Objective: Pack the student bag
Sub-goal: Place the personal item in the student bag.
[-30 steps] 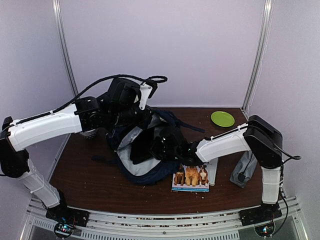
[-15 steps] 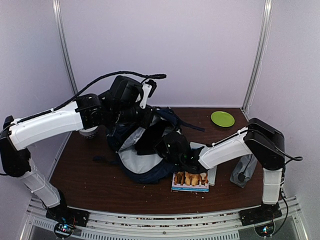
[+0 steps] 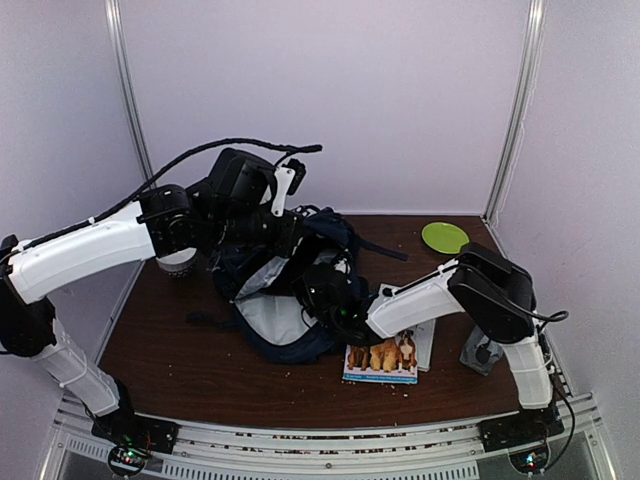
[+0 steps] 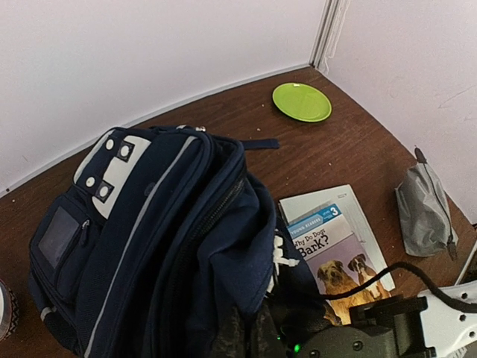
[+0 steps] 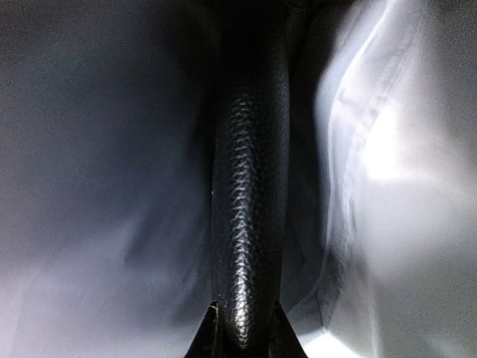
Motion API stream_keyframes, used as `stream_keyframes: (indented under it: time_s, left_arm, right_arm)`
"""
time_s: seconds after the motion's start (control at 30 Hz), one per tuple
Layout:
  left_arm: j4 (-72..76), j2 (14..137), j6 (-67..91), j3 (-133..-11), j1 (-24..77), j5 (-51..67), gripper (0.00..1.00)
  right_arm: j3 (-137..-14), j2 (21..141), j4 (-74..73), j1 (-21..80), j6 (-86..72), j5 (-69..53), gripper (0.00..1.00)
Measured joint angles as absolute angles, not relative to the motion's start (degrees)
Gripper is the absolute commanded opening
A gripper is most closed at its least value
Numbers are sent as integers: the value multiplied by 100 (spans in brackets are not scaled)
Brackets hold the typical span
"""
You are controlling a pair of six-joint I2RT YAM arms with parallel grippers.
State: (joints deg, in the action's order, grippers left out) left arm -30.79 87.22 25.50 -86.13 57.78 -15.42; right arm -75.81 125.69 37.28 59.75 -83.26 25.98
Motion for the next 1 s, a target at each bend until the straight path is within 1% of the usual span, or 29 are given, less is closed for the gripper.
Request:
stream_keyframes:
  time_s: [0.23,0.5,0.53,0.67,0.73,0.77,0.83,1.0]
  left_arm:
    - [-3148,8654,2718,-8558,5739,-1315,0]
    - [-3153,8656,2928,-8552,5710,-996,0]
    - [-3153,8659,2947,-8552,5706,-974,0]
    - [-3144,8680,2998,-8554,5680,-941,0]
    - [-3109,8691,3013,-8554,5677,-930,0]
    - [-3081,8691,3017,-8554,5677,-926,0]
    - [-3026,8691,3017,-8554,5666,-923,0]
    - [-3004,8713,3044,-8554,5540,-832,0]
  right_arm:
    - [-8711,13262,3507,5975,-8545,2932,0]
    - [-9813,13983,3173,5988,-9054,3607,0]
    - [-10001,14068,3063,5981,-9137,3656,2]
    - [-10680,14376,2716,5907,-9301,3505,32]
    - [-10720,14390,2679,5857,-9319,3306,43]
    - [-10720,14390,2698,5822,-9286,3153,46]
    - [-10610,14385,2786,5771,-9292,2895,50]
    - [-9738,14188,3168,5655,-9074,2375,56]
